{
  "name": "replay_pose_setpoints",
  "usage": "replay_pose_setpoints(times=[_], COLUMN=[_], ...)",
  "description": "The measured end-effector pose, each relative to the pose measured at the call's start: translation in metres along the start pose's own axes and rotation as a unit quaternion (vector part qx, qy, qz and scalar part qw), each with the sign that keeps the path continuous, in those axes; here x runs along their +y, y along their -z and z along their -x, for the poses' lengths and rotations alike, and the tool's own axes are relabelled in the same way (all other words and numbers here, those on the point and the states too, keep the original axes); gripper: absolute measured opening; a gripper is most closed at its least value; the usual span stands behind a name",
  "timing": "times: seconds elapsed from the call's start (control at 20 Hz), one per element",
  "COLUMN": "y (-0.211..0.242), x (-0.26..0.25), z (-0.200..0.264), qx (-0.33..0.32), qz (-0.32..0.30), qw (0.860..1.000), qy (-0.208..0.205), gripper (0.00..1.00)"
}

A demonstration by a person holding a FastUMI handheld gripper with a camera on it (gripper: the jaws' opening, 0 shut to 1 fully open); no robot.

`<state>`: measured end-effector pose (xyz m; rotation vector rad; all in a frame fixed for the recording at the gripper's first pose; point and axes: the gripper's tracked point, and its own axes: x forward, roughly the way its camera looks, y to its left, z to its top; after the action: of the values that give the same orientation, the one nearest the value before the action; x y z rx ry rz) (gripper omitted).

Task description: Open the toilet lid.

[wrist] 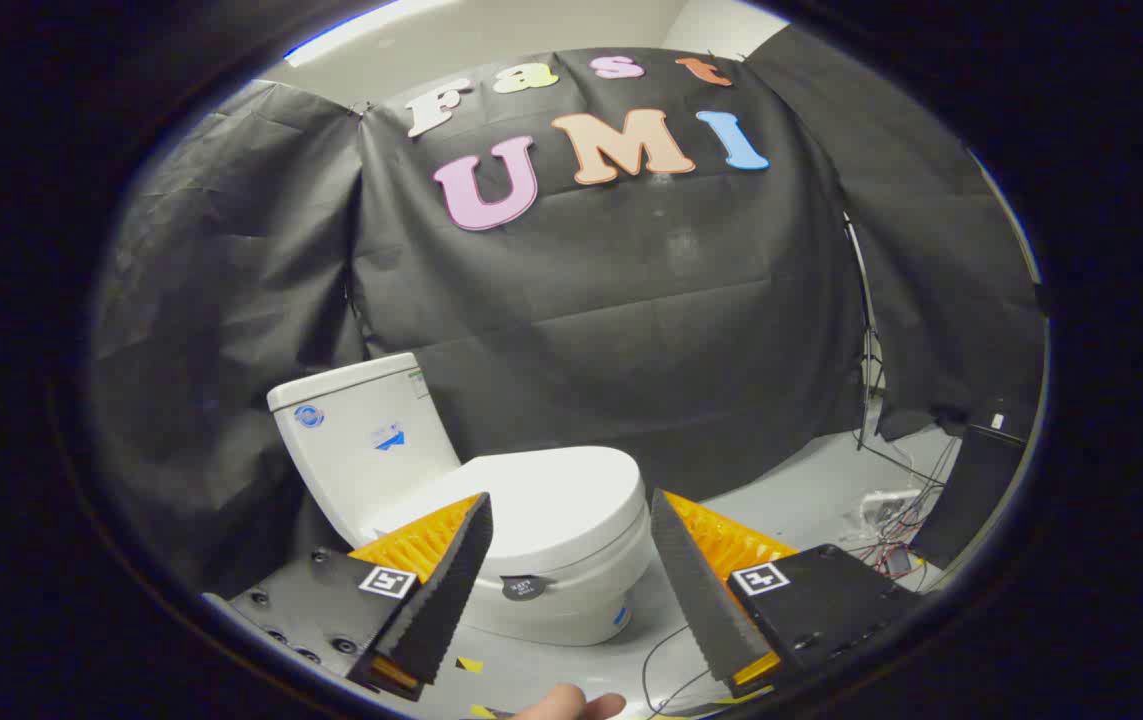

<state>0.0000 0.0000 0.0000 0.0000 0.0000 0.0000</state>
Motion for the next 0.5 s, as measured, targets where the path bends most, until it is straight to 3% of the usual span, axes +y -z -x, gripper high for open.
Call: replay_pose_setpoints(times=[0.5], y=[0.010], x=[0.012], z=[-0.016], qx=[-0.009], qz=[-0.061], qw=[0.998], qy=[-0.020], gripper=[0.99])
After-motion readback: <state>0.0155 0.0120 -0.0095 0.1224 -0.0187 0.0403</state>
